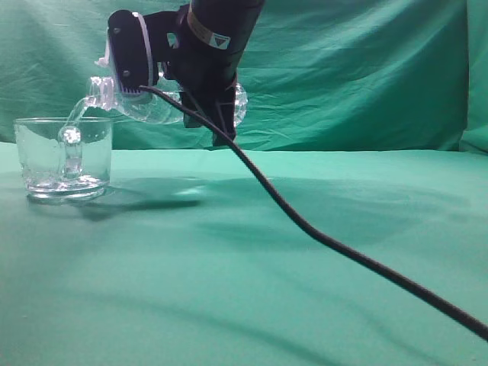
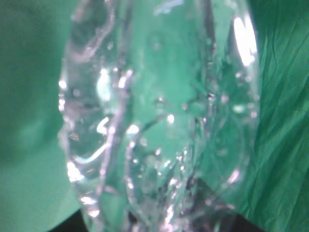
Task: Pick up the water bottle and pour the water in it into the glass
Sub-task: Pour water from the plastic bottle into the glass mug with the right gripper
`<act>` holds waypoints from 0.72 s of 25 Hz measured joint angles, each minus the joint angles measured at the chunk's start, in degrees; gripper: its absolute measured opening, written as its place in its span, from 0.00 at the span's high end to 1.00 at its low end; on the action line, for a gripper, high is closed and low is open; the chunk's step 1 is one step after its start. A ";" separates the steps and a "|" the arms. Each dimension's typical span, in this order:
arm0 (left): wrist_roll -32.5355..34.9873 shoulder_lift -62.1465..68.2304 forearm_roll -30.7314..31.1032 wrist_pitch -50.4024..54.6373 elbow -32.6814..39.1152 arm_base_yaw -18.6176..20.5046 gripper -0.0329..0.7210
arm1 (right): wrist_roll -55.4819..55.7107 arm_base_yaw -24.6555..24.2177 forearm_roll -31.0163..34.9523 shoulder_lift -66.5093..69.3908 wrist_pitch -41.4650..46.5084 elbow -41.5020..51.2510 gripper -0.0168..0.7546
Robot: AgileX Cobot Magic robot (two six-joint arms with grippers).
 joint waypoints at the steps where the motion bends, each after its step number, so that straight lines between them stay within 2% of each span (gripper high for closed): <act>1: 0.00 0.00 0.00 0.00 0.00 0.00 0.96 | 0.12 0.00 -0.25 0.00 0.08 0.00 0.70; 18: 0.00 0.00 0.00 0.00 0.00 0.00 0.96 | 0.68 0.00 -3.98 0.00 2.29 0.00 0.70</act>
